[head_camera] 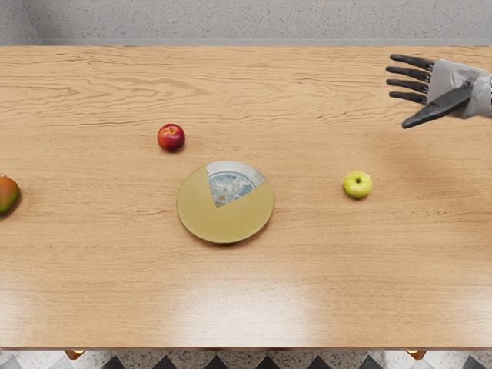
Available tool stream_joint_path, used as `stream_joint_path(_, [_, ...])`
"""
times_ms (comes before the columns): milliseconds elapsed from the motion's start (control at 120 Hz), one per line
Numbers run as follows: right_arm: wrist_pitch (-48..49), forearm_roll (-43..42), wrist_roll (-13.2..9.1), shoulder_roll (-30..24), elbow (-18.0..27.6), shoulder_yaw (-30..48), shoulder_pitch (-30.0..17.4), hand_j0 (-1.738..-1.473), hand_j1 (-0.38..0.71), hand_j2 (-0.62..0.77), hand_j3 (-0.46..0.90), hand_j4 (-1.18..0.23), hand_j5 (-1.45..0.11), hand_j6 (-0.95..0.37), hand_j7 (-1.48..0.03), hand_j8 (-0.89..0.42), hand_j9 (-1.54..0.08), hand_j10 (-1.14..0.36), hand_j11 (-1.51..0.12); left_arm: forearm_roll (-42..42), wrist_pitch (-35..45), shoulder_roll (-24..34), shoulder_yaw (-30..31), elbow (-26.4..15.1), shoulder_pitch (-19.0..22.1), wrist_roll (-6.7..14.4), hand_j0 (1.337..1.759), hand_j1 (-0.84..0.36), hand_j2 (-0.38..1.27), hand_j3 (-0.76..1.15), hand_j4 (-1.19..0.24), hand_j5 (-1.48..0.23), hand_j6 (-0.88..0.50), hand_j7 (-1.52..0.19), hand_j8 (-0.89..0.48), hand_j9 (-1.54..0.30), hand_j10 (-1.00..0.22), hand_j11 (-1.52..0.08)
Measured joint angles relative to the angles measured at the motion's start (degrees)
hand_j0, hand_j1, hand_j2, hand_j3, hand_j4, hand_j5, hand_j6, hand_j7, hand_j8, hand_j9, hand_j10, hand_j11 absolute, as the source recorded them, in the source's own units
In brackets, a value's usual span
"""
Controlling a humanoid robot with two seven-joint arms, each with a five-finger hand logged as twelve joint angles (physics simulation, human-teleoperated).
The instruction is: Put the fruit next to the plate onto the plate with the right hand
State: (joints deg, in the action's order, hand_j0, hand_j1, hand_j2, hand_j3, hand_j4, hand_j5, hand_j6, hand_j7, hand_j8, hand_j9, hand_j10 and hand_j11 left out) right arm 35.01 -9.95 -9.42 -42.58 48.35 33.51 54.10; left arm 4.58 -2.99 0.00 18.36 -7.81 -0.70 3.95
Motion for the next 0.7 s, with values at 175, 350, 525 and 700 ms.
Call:
stream_joint_path(175, [0.0,-15.85,4.64,-3.96,11.67,1.58,-0.04,-1.658,-0.3,-0.01,0.0,-0.04,-0.05,-0.04,-0.05,-0.04,-0.05,-0.04,-0.05,0.0,0.0,0.0,0.0,0.0,0.0,0.0,1.658,0.06,0.05,0.0,-0.25,-0.32,-0.25,-0.32,-0.25,-0.32,-0.24,-0.32])
stream_joint_path(350, [-3.04,-27.49,6.97,-8.99,27.21,1.24,-2.27,-1.658,-0.3,-0.01,0.0,-0.04,-0.05,-0.04,-0.05,-0.04,-0.05,-0.04,-0.05,0.0,0.0,0.0,0.0,-0.01,0.0,0.0,1.658,0.06,0.05,0.0,-0.25,-0.32,-0.25,-0.32,-0.25,-0.32,-0.24,-0.32])
stream_joint_path(525, [-16.98,-34.16,4.15,-10.22,36.07,-0.57,-5.3,-1.658,-0.3,-0.01,0.0,-0.04,-0.05,-0.05,-0.05,-0.04,-0.05,-0.04,-0.05,0.0,0.0,0.0,0.0,-0.01,0.0,0.0,1.658,0.06,0.05,0.0,-0.24,-0.32,-0.24,-0.32,-0.24,-0.32,-0.24,-0.32])
stream_joint_path(700, [-28.78,-37.67,-2.51,-10.16,41.32,-3.28,-6.8,-1.658,-0.3,-0.01,0.0,-0.05,-0.06,-0.05,-0.06,-0.05,-0.06,-0.05,-0.06,0.0,0.0,0.0,0.0,-0.01,0.0,0.0,1.658,0.06,0.05,0.0,-0.25,-0.32,-0.25,-0.32,-0.25,-0.32,-0.24,-0.32])
